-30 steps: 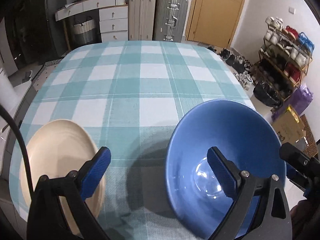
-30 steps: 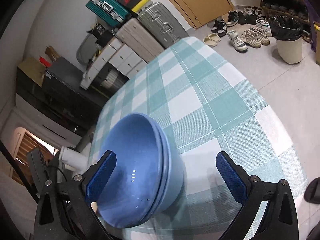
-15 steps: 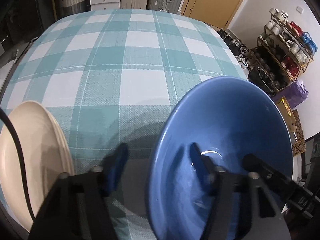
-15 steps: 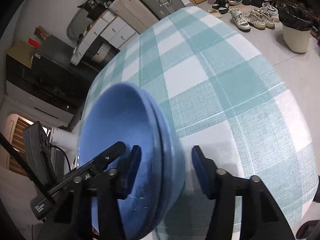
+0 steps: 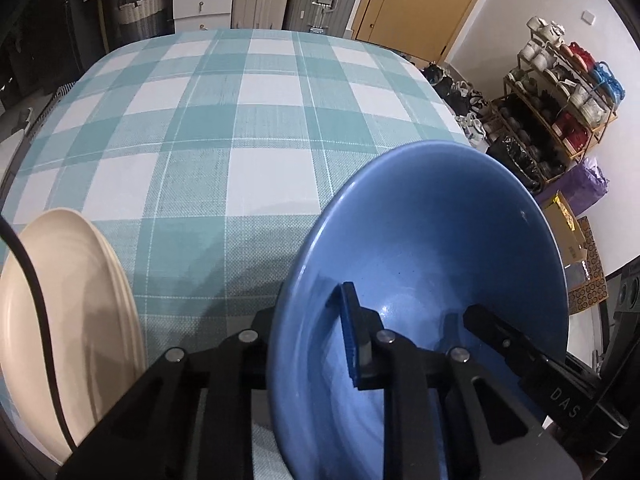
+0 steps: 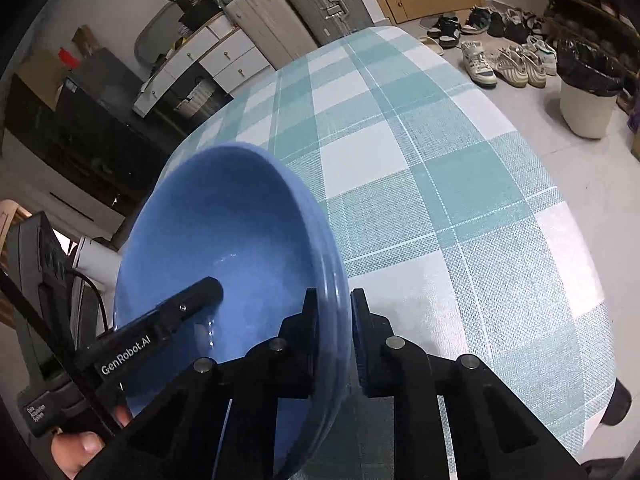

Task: Organize plates and bowls

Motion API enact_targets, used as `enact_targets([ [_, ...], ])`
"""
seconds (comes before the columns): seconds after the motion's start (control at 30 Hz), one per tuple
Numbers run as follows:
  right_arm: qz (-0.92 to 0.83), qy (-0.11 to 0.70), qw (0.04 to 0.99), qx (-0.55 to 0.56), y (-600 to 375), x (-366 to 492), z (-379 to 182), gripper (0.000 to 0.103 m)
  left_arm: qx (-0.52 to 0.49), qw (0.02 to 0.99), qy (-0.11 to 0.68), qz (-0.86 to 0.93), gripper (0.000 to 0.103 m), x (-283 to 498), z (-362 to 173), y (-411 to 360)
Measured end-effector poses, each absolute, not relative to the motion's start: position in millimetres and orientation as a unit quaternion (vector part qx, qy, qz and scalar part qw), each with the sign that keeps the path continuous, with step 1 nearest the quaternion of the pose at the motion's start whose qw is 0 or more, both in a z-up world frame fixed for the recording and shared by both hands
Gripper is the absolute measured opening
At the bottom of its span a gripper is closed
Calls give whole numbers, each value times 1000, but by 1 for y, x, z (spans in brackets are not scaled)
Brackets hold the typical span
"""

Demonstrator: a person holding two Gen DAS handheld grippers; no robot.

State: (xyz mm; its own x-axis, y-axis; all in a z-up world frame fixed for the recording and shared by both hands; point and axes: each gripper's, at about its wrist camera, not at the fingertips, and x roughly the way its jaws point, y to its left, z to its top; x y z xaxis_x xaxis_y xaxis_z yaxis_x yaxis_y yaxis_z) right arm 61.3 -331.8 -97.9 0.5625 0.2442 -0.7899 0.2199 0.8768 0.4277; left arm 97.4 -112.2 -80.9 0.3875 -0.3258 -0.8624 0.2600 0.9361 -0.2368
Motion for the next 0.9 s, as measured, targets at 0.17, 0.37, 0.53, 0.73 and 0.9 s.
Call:
enact_targets([
  [0.17,13,464,850,250,-332,59,-90,16,-24,842,513,-168,20,90,-74,-109],
  [0.37,26,463,854,237,-319,58,-75,16,-28,856,492,-154,20,82,-61,-93],
  [0.53,40,463,856,228,-299,60,-64,16,-42,862,486,-139,21,77,-52,-70],
  [0.73,59,464,858,209,-267,64,-47,16,-63,869,477,-118,21,71,-40,-35],
  [0.9,86,465,860,193,-231,70,-32,16,-74,878,465,-87,21,64,-25,2],
])
